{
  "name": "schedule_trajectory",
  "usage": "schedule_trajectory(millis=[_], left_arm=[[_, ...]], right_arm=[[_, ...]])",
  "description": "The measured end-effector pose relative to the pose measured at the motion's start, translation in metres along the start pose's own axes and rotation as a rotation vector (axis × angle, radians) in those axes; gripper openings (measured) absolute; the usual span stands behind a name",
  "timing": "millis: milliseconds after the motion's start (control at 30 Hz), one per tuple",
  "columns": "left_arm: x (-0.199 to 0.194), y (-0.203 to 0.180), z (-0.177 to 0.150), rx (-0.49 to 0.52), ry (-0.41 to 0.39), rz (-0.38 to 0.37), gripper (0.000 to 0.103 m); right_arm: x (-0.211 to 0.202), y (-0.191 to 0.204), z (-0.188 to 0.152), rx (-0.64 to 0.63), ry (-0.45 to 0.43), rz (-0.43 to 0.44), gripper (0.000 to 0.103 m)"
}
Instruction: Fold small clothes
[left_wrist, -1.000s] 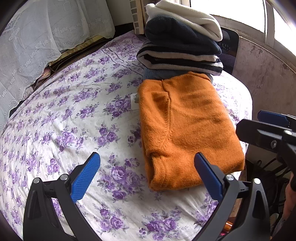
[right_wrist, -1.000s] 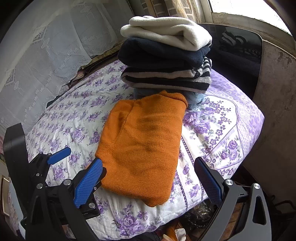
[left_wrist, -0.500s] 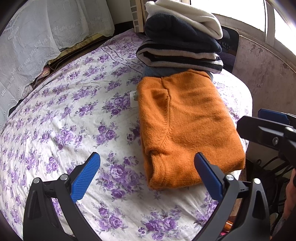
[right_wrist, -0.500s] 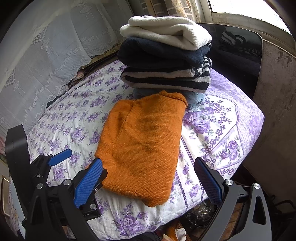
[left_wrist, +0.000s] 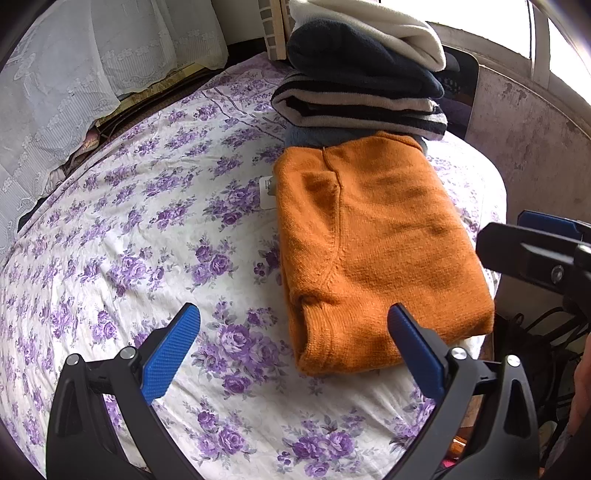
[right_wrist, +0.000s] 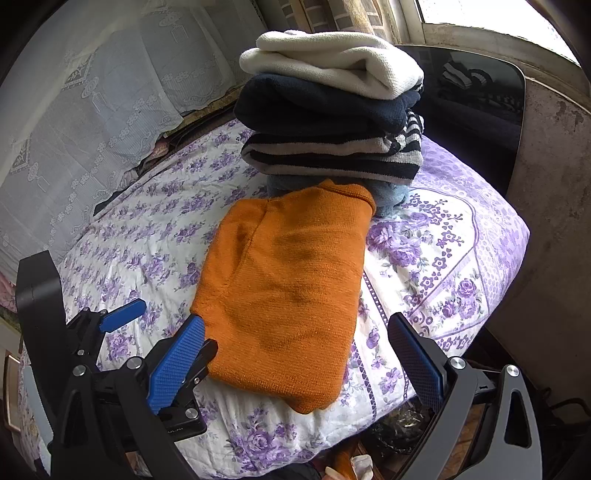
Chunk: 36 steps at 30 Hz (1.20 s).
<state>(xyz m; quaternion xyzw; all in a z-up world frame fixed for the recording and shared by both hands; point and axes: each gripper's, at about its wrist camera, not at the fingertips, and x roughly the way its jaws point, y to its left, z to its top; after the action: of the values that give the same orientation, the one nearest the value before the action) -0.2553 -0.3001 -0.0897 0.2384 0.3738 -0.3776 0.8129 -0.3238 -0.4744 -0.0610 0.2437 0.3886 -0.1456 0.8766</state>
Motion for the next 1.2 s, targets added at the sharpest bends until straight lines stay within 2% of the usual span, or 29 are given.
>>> schedule_trajectory(millis=[1200], left_arm=[[-0.0089, -0.0044, -0.0049, 0.041, -0.017, 0.03, 0.099]], right_arm=[[0.0048, -0.0039, 0.0082, 0.005, -0.002, 0.014, 0.1]])
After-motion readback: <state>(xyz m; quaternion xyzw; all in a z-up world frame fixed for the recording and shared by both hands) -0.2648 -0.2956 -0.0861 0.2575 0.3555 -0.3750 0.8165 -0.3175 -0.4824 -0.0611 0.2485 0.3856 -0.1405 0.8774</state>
